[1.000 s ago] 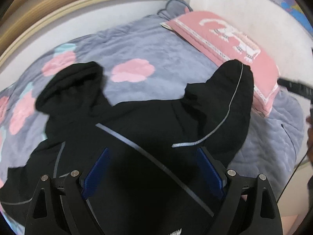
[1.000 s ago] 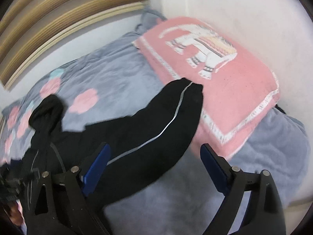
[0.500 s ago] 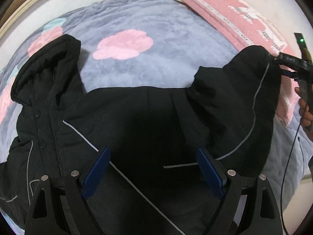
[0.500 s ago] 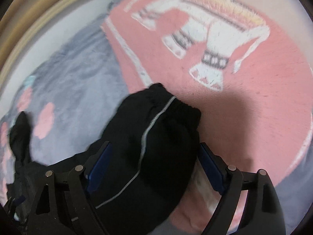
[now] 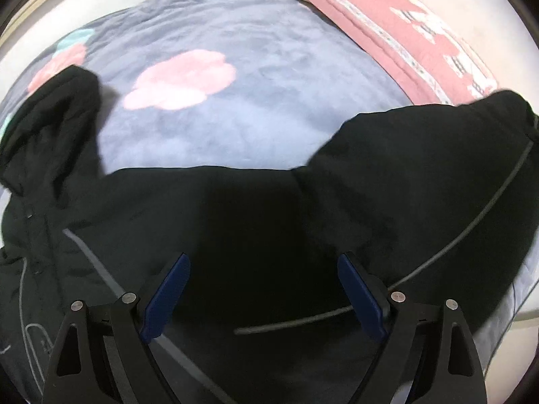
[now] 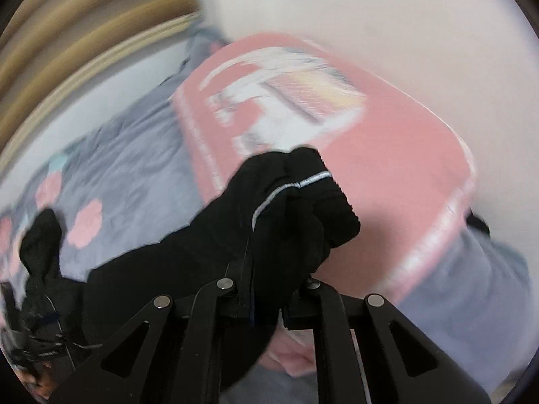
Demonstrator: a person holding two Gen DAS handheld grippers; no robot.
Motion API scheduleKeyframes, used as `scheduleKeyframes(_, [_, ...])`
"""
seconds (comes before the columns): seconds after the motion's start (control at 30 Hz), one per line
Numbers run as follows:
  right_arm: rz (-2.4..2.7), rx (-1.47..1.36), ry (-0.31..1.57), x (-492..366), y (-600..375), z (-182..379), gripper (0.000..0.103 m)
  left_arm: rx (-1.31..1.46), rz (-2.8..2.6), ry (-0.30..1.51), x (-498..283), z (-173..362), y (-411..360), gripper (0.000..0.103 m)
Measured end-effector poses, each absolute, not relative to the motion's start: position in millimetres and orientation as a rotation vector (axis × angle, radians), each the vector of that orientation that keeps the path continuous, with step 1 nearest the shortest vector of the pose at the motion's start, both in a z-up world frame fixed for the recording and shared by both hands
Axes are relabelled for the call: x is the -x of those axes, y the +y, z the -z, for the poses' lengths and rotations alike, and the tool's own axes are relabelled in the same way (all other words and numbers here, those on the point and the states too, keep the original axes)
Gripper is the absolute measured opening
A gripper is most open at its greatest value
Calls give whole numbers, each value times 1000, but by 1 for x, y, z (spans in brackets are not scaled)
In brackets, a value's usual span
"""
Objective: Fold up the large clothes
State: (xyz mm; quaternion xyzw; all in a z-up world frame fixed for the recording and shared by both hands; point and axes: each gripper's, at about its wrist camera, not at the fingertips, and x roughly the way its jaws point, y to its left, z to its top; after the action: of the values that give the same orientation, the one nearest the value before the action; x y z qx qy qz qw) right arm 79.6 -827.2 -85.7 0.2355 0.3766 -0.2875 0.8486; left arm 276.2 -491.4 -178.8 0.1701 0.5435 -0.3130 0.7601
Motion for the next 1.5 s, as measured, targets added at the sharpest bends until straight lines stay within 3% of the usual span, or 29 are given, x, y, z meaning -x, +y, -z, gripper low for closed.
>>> scheduleKeyframes(0.17, [653,-551,943,-77,-840,148,12,-452,585,1325,-286,244,-514,93])
scheduleKeyframes(0.27, [659,-620,992,-79,-848,175,12,-460,587,1305,-288,243,-516,95])
scheduleKeyframes(0.57, [543,-603,911,-80,-802,114,12,-333,681,1206,-280,170,-454,94])
scheduleKeyframes(0.77, [456,-546,861,-110,-718,65,12,-315,690,1110,-274,115,-371,94])
scheduleKeyframes(1.1, [289,-479,835,-179,-526,13,12,-252,598,1101,-286,79,-230,94])
scheduleKeyframes(1.3, [155,-457,882,-223,-413,15,12,-227,509,1097,-295,69,-137,94])
scheduleKeyframes(1.5, [16,-399,988,-270,-295,51,12,-154,419,1122,-310,75,-61,94])
